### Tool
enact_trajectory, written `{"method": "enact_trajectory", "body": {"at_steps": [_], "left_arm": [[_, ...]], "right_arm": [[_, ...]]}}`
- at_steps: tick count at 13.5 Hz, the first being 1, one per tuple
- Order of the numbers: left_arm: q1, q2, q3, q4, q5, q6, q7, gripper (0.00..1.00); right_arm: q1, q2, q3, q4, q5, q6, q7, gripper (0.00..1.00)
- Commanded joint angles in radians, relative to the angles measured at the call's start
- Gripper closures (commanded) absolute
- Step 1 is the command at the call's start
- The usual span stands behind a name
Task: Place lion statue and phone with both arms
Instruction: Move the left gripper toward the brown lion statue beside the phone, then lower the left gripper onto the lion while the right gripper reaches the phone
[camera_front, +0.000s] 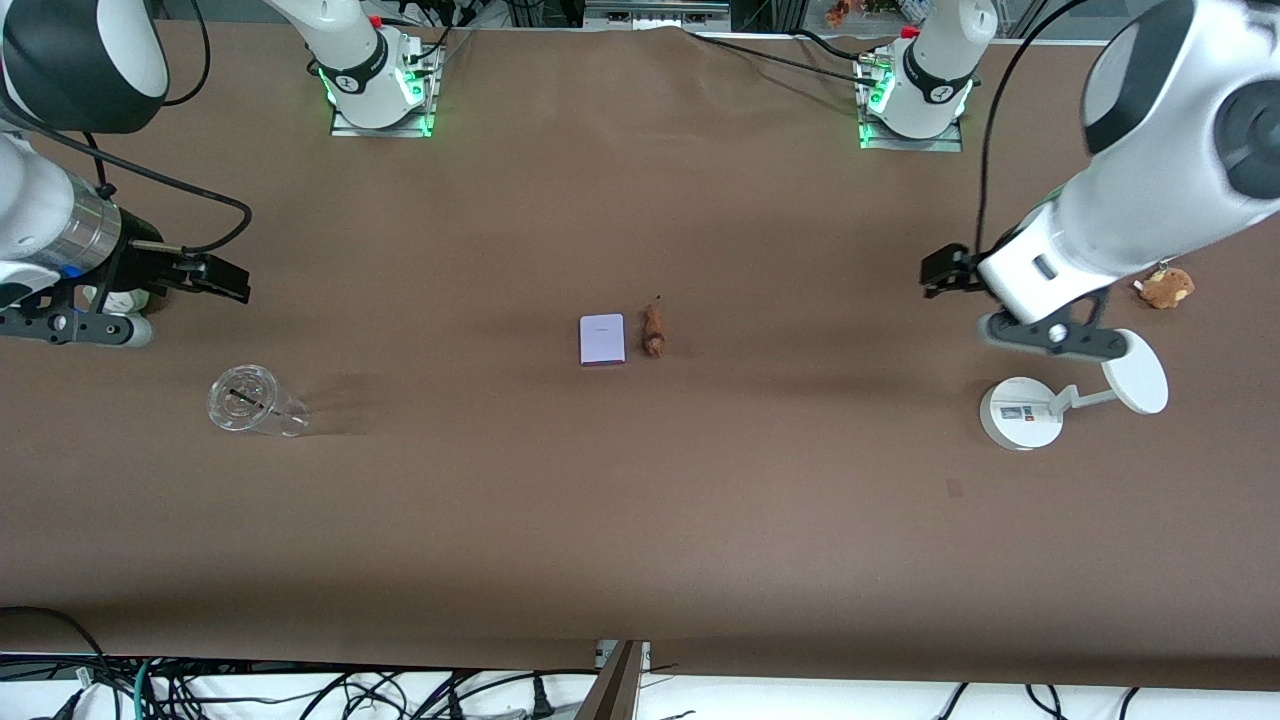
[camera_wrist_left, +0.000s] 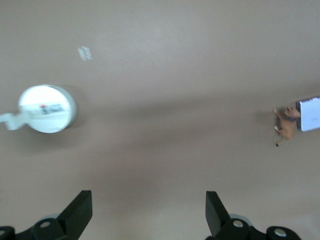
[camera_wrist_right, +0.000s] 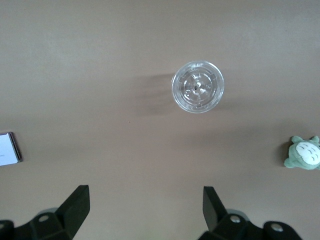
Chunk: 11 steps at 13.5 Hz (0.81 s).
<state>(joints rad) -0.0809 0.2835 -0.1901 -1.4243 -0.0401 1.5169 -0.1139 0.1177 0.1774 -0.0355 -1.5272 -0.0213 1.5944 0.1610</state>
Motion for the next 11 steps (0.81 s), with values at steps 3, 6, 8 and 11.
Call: {"method": "enact_trajectory", "body": {"at_steps": [3,6,8,11], "left_arm": [[-0.166,0.138,-0.003,-0.008,-0.033,0.13,-0.145,0.0],[-0.279,0.238,-0.003,-0.01,-0.041,0.3,-0.285,0.0],[-0.351,0.293,-0.003,-0.018,-0.041,0.408,-0.418,0.0],[-0.408,0.353,-0.003,-0.068,-0.034,0.578,-0.472,0.0]], "right_arm": [[0.002,0.024,0.002,0.027,-0.006,-0.002,0.008,0.0],[0.002,0.024,0.002,0.027,-0.012,-0.004,0.0,0.0],[0.0,0.024,0.002,0.029,-0.014,-0.004,-0.004,0.0],[0.0,0.024,0.002,0.027,-0.012,-0.002,-0.02,0.0]]}}
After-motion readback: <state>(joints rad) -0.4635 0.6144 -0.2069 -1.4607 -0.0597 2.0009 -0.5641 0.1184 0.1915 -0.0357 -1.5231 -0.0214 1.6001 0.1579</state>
